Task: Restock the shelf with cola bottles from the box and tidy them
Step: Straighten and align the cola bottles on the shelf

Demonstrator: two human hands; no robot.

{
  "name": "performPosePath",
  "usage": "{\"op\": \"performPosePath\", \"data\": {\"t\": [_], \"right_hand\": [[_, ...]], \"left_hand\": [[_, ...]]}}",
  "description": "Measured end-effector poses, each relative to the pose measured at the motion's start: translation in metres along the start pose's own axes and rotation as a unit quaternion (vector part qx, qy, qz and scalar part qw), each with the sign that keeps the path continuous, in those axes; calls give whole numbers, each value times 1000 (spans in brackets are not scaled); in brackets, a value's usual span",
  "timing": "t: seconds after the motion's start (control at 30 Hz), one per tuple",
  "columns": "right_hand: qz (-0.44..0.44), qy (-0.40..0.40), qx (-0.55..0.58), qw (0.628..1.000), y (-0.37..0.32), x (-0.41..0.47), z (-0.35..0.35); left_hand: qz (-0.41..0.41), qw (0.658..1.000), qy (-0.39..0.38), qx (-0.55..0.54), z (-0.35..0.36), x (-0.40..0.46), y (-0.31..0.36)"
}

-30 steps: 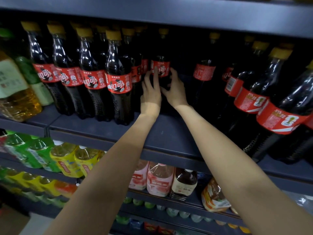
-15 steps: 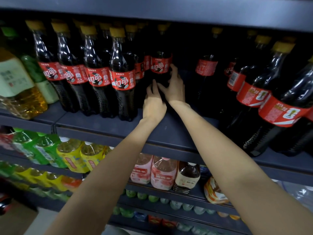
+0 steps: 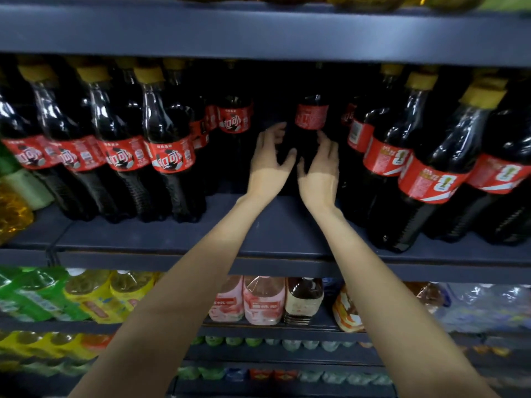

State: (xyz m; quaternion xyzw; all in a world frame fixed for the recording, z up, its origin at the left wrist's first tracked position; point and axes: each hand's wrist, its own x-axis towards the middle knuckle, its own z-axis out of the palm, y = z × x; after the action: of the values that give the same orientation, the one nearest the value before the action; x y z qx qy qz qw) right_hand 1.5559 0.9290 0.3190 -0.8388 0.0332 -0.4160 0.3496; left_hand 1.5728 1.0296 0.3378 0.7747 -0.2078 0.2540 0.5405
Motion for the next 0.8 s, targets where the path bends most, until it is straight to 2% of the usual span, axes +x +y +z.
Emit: {"op": "performPosePath", "data": {"t": [0.13, 0.27, 0.33, 0.43, 0.5, 0.57, 0.63, 0.67, 0.73, 0.8], "right_hand": [[69, -102, -3, 992, 2, 10, 10], [81, -81, 32, 993, 7, 12, 4], [51, -79, 25, 995, 9, 8, -3], [5, -111, 80, 991, 13, -1, -9], [-2, -181, 151, 972, 10, -6, -17], [19, -284, 232, 930, 6, -9, -26], [41, -367, 235, 899, 4, -9, -30], [51, -383, 225, 895, 2, -8, -30], [63, -359, 203, 909, -5, -9, -25], [72, -300, 168, 936, -15, -13, -18]], "left_hand": [[-107, 991, -41, -76, 38, 36, -9], [-96, 991, -56, -74, 43, 47, -20], [-85, 990, -79, -84, 29, 38, -17], [-72, 983, -110, -126, -1, 16, -17], [-106, 975, -125, -150, -25, 1, -12], [-124, 969, -154, -150, -44, -9, -7], [-127, 964, -183, -144, -55, -15, 0], [-128, 964, -187, -141, -58, -18, 4], [-106, 975, -165, -102, -62, -24, 16], [-69, 991, -108, -29, -64, -35, 26]]}}
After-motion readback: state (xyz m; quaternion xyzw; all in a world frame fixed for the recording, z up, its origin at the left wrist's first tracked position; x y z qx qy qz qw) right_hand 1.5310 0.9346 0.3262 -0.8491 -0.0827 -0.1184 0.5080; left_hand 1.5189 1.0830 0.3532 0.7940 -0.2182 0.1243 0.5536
